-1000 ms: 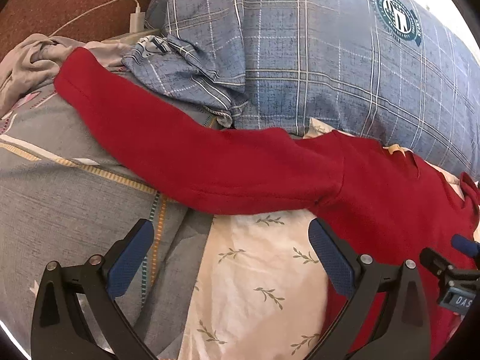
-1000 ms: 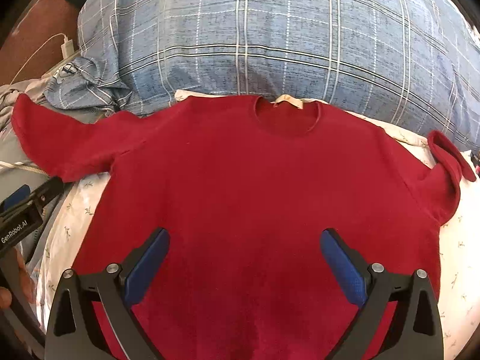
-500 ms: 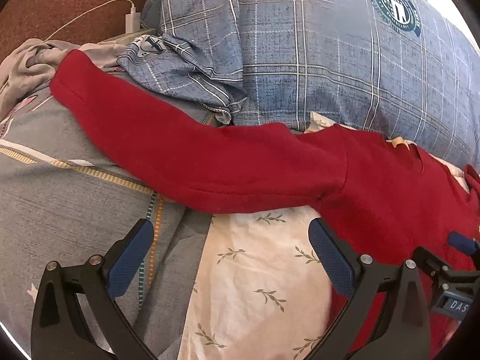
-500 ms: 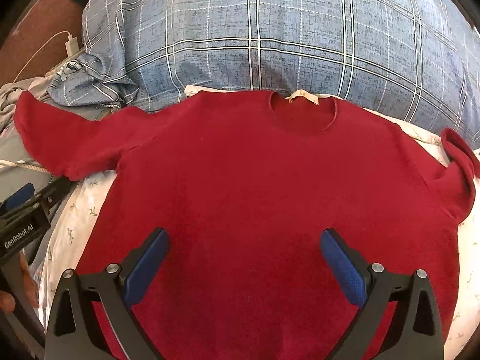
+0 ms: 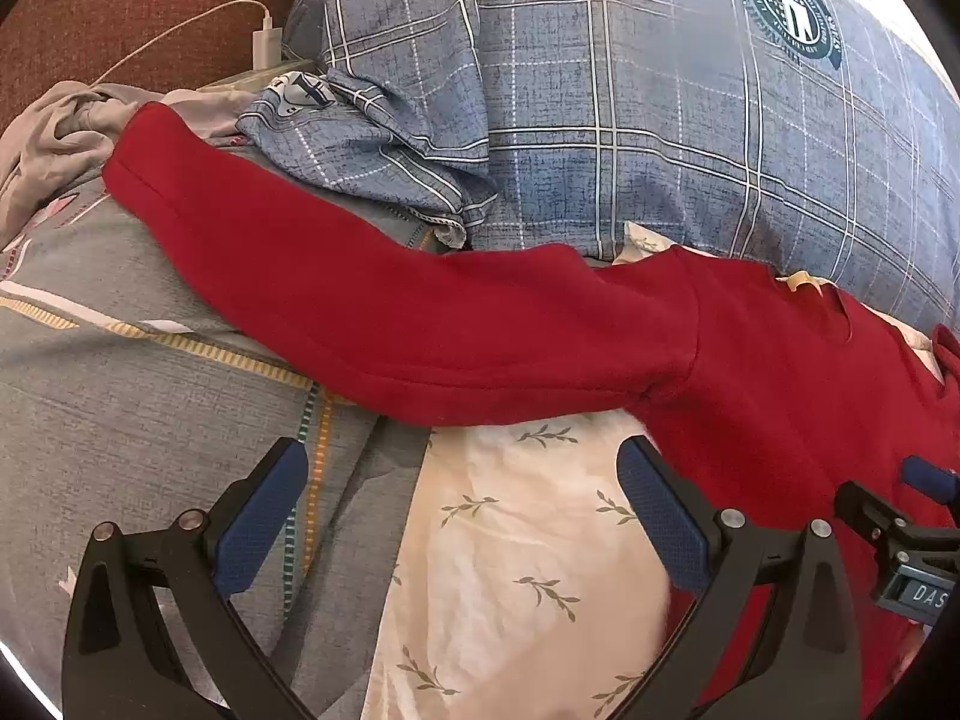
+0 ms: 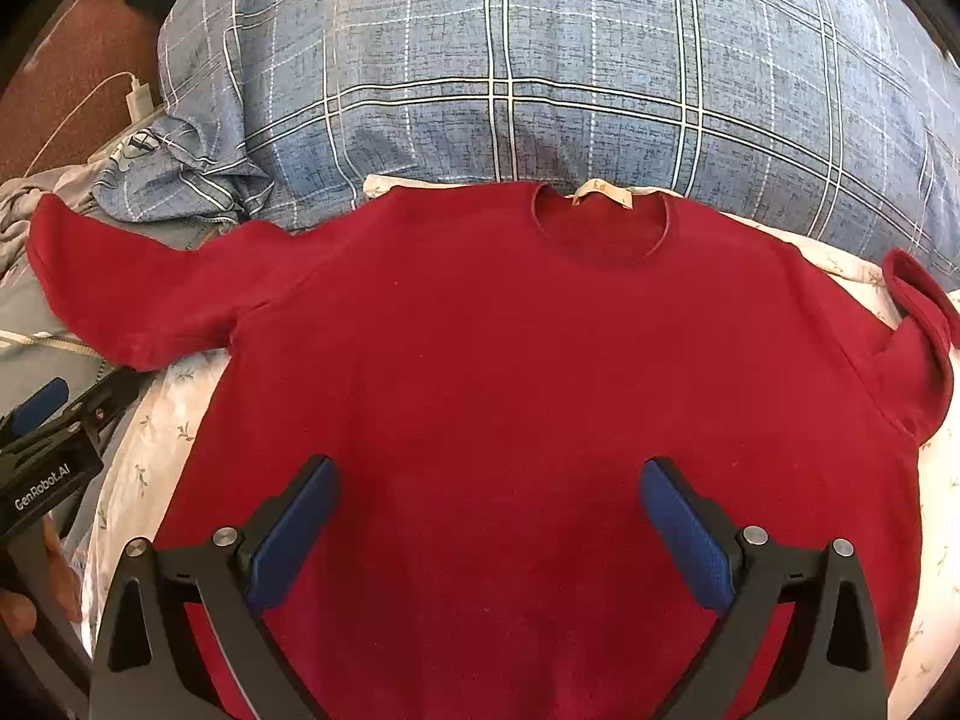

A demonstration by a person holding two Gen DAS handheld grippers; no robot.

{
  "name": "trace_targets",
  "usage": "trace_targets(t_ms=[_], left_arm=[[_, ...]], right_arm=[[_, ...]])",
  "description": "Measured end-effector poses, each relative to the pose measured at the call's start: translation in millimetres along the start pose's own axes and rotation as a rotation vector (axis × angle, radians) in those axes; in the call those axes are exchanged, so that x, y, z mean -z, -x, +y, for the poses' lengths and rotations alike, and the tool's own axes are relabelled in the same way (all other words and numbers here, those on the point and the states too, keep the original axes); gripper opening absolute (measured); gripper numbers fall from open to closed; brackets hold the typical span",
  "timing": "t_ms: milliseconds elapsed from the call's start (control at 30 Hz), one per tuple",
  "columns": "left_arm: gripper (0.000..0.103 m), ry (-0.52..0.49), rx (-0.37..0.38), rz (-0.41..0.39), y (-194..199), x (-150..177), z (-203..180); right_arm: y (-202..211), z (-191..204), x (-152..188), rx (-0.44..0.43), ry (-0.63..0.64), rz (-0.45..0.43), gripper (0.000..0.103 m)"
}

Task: Fold small clothes

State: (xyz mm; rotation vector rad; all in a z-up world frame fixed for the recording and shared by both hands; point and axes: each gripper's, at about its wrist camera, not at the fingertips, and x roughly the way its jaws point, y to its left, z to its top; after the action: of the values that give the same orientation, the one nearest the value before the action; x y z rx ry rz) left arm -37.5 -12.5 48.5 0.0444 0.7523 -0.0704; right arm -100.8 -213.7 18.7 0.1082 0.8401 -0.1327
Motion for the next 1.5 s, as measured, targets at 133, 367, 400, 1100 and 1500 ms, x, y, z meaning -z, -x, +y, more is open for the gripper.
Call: trace_targets(t_ms=[133, 367, 400, 1100, 1500], left_arm=[[0.103, 0.001, 0.007, -0.007, 4.2, -0.7, 1.5], [0.103, 0.062, 0.006, -0.029, 23.5, -25.6, 24.7], [0.103, 0.071, -0.023, -0.038, 25.8, -32.5, 30.3], [0.02, 0.107, -0.455, -0.06, -41.3, -105.6, 111.0], [0.008, 0.006, 0.006, -0.08, 12.8, -98.6, -11.0]], right_arm=[[-0.7, 0.9, -1.2, 0.006, 0.013, -0.005, 0.101], [1.1, -7.7, -2.1, -0.013, -0.012, -0.001, 0.101], [2.0, -8.8, -2.6, -0.015, -0.014, -0.003, 0.101], [-4.4, -39.2, -2.5, -0.036, -0.084, 0.017, 0.101], [7.6, -58.6, -7.6, -0.013, -0.134, -0.015, 0.101]])
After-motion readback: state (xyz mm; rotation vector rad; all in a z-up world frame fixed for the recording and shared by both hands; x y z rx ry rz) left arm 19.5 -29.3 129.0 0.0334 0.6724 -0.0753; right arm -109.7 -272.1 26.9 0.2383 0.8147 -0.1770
